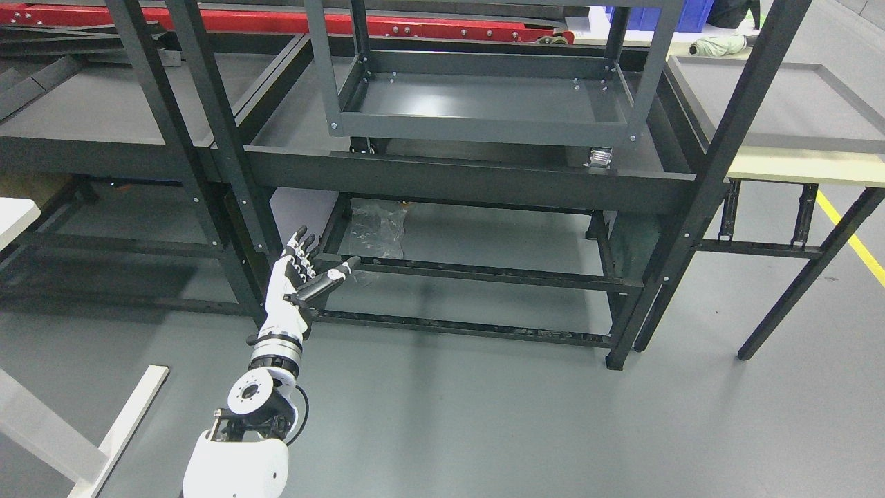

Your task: Place yellow IKEA cup on middle right shelf

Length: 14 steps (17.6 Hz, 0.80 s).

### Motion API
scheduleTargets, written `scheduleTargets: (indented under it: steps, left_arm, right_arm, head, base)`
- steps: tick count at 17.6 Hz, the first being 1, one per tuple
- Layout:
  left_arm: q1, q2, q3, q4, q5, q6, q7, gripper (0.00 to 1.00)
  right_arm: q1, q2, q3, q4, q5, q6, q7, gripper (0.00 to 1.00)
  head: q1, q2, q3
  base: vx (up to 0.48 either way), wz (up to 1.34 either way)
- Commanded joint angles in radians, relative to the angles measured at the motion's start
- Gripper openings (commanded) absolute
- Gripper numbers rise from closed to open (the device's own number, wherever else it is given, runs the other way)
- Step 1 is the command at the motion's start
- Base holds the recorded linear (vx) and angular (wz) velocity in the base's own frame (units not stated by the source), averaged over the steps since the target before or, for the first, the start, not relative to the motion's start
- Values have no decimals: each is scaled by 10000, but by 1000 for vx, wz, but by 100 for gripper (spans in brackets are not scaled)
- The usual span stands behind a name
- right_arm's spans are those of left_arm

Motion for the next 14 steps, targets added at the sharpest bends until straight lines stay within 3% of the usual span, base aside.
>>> scheduleTargets:
  steps: [1, 14]
  left_arm:
    - [-15, 175, -260, 2, -6, -7, -100, 99]
    - [0, 175, -275, -60, -6, -7, -239, 99]
  right_arm:
    - [61, -174, 0, 0, 0, 3, 12, 99]
    - [61, -174, 0, 0, 0, 3, -4, 99]
  head:
    - [0, 0, 0]
    - [0, 0, 0]
  base:
    - [0, 0]
    - [4, 0]
